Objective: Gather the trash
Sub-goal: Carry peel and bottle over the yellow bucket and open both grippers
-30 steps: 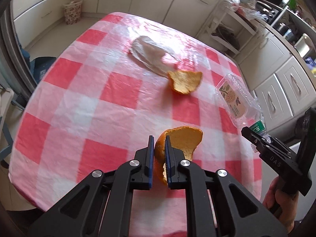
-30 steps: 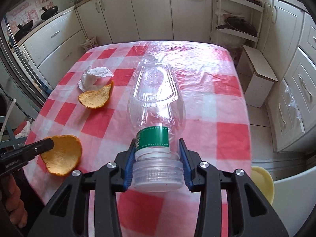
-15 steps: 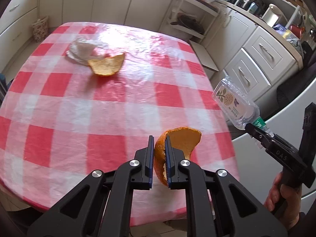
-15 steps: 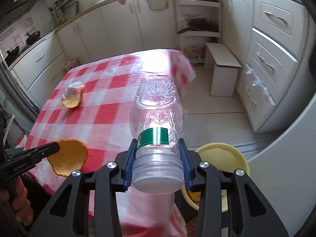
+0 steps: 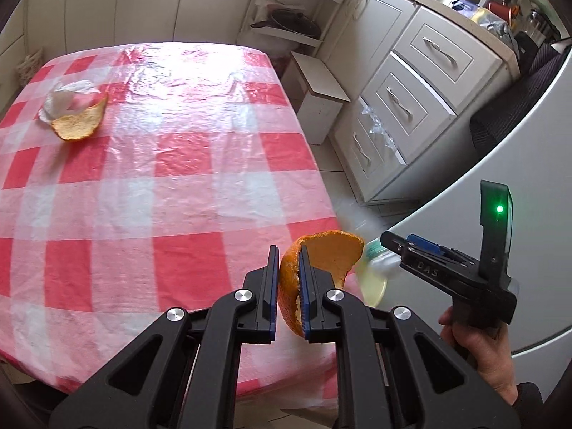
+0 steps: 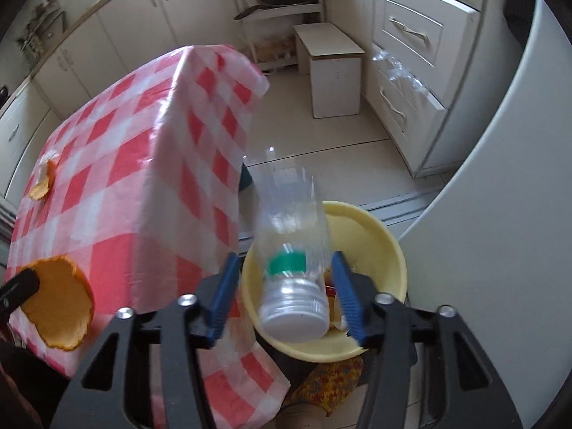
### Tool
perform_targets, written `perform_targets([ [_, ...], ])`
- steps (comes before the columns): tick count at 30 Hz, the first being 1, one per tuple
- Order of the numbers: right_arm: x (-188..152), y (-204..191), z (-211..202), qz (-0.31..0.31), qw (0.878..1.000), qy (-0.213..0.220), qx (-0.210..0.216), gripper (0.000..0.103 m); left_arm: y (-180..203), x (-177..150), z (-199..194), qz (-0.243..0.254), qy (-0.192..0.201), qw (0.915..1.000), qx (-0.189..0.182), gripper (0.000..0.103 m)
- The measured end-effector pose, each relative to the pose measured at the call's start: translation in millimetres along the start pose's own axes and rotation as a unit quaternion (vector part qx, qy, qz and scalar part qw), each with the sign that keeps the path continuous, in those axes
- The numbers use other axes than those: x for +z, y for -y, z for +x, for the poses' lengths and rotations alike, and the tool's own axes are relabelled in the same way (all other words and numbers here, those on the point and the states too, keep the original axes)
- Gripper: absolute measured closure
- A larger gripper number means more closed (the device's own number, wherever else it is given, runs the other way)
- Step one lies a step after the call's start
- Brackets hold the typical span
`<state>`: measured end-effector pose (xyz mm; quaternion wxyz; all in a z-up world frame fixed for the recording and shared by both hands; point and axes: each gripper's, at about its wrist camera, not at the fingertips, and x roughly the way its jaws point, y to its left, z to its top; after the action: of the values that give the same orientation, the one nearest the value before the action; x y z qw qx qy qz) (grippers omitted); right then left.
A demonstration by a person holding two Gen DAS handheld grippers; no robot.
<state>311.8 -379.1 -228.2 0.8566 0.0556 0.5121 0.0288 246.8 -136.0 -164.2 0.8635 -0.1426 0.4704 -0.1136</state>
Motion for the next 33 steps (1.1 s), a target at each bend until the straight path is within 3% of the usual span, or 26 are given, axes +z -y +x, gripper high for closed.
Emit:
perform_targets([
  [6,10,29,-23,0.078,0.995,0.044,0.034,0.040,19,-6,8,0.017,-0.001,0.9999,0.002,0.094],
  [14,21,32,-80,0.105,0.984,0.126,0.073,0.032,26,-8,14,0.029,-0.004,0.9995,0.005,0.094],
  [24,28,32,-99,0.105,0.978,0.159,0.088,0.030,47,-1,28,0.036,-0.011,0.9992,-0.013,0.094],
  [33,31,56,-111,0.139,0.968,0.183,0.099,0.029,91,-2,64,0.039,-0.028,0.9985,-0.025,0.094],
])
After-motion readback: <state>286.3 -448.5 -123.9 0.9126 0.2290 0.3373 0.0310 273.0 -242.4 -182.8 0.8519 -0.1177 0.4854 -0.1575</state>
